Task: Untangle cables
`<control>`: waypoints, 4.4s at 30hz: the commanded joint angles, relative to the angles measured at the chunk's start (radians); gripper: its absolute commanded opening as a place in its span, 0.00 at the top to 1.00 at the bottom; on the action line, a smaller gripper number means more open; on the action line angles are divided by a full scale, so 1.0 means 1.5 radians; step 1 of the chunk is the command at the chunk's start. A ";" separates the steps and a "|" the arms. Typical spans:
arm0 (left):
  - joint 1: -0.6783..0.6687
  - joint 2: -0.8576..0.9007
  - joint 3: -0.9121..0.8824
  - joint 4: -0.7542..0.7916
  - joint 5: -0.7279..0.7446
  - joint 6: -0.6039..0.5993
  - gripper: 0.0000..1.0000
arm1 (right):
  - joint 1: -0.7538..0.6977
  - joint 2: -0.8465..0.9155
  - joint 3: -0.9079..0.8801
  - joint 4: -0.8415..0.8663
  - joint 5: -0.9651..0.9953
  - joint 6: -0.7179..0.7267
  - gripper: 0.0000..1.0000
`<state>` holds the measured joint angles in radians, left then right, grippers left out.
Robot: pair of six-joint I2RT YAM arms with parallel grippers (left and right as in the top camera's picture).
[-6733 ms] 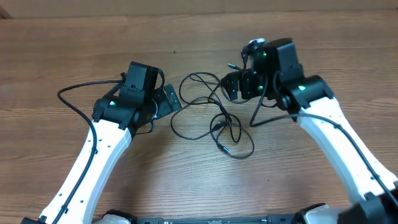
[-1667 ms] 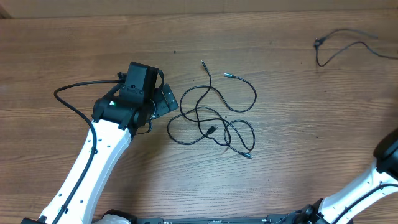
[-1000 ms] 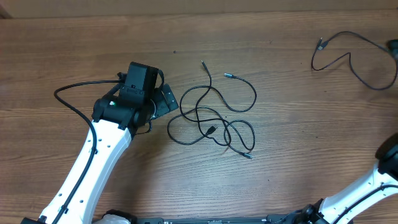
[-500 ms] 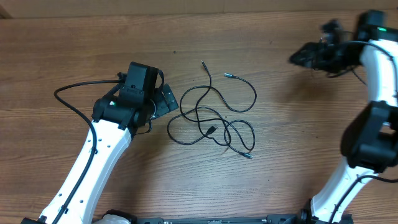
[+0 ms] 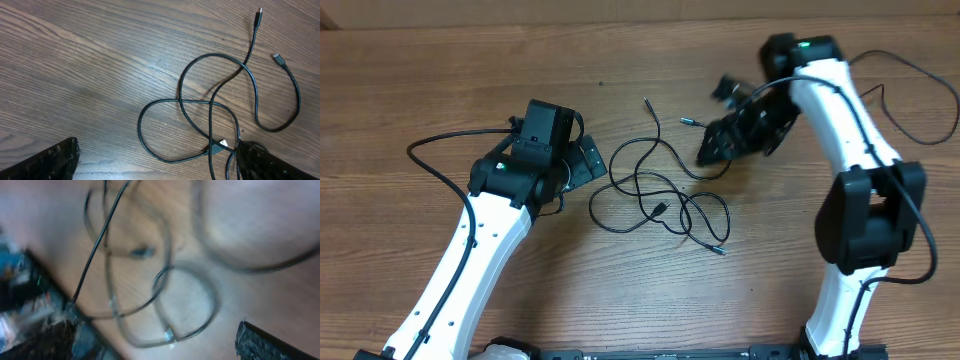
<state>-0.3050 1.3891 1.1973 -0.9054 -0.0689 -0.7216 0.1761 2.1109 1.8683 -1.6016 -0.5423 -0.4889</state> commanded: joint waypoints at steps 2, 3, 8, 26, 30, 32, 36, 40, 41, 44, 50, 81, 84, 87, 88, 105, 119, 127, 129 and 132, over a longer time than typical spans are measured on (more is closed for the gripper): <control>0.002 -0.010 0.008 0.001 -0.013 0.016 0.00 | 0.048 -0.030 -0.008 -0.047 0.007 -0.057 0.00; 0.002 -0.010 0.008 0.001 -0.013 0.016 0.00 | 0.058 -0.030 -0.012 -0.048 0.007 -0.057 0.00; 0.002 -0.010 0.008 0.001 -0.013 0.016 0.00 | 0.100 -0.030 -0.048 -0.026 0.008 -0.057 0.00; 0.002 -0.010 0.008 0.001 -0.013 0.016 0.00 | 0.122 -0.031 -0.195 0.094 0.005 -0.040 0.96; 0.002 -0.010 0.008 0.001 -0.013 0.016 0.00 | 0.114 -0.032 -0.150 0.056 0.055 0.046 0.96; 0.002 -0.010 0.008 0.001 -0.013 0.016 0.00 | 0.108 -0.034 -0.096 0.027 0.087 0.112 0.96; 0.002 -0.010 0.008 0.001 -0.013 0.016 0.00 | 0.097 -0.037 0.079 -0.041 0.159 0.186 0.96; 0.002 -0.010 0.008 0.001 -0.013 0.016 0.00 | 0.087 -0.048 0.270 -0.062 0.284 0.294 0.96; 0.002 -0.010 0.008 0.001 -0.013 0.016 0.00 | 0.085 -0.054 0.321 -0.062 0.296 0.300 0.96; 0.002 -0.010 0.008 0.001 -0.013 0.016 0.00 | 0.084 -0.067 0.498 -0.058 0.296 0.312 0.96; 0.002 -0.010 0.008 0.001 -0.013 0.016 0.00 | 0.086 -0.082 0.776 0.003 0.296 0.326 0.96; 0.002 -0.010 0.008 0.001 -0.013 0.016 0.00 | 0.085 -0.146 0.804 -0.062 0.304 0.326 0.96; 0.002 -0.010 0.008 0.001 -0.013 0.016 0.00 | 0.085 -0.146 0.805 -0.061 0.304 0.326 0.96; 0.002 -0.010 0.008 0.001 -0.013 0.016 0.00 | 0.085 -0.146 0.805 -0.061 0.304 0.326 0.96; 0.002 -0.010 0.008 0.001 -0.013 0.016 0.00 | 0.085 -0.146 0.805 -0.061 0.304 0.326 0.96; -0.034 -0.002 0.008 0.156 0.504 0.466 0.00 | 0.085 -0.146 0.805 -0.061 0.304 0.326 0.96; -0.196 0.035 0.008 0.197 0.320 0.618 0.00 | 0.085 -0.146 0.805 -0.062 0.284 0.329 0.96; -0.260 0.136 0.008 0.297 0.233 0.546 0.00 | 0.085 -0.146 0.805 -0.062 0.284 0.329 0.96; -0.260 0.153 0.008 0.323 0.232 0.537 0.00 | 0.085 -0.146 0.805 -0.061 0.287 0.328 0.96; -0.259 0.174 0.008 0.344 0.221 0.534 0.17 | 0.079 -0.146 0.805 -0.061 0.287 0.328 0.96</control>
<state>-0.6933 1.6234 1.1976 -0.4103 0.2962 0.1024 0.3019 1.8900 3.0741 -1.6989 -0.1081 -0.0002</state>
